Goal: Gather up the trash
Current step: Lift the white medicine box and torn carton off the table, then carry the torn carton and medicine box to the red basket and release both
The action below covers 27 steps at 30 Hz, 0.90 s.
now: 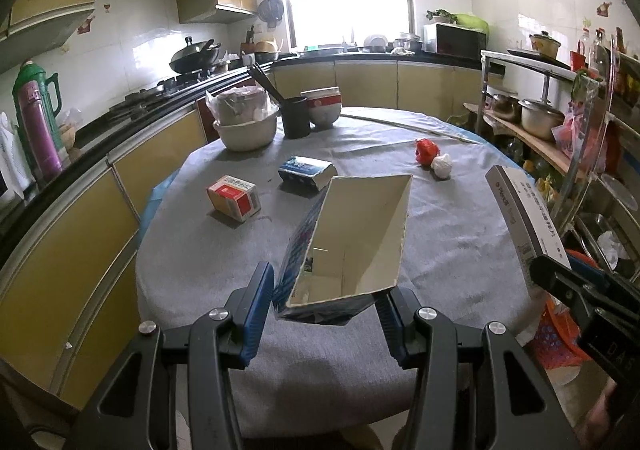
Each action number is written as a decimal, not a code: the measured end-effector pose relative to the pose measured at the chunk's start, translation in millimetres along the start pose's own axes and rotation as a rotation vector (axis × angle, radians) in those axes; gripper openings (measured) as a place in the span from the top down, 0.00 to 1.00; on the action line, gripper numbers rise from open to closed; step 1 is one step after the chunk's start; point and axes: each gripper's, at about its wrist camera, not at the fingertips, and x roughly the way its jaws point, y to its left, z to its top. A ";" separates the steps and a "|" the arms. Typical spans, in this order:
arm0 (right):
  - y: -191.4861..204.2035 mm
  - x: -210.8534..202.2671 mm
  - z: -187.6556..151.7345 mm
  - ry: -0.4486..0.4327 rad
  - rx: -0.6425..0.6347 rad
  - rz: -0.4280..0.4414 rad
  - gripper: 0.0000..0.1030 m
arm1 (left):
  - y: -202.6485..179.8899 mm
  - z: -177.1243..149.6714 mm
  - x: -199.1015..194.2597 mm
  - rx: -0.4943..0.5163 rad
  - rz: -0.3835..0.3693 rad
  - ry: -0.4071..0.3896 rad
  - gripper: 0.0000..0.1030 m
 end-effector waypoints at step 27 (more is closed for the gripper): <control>-48.3 -22.9 -3.5 -0.061 0.136 -0.041 0.55 | -55.6 26.0 -10.3 0.114 -0.082 -0.017 0.49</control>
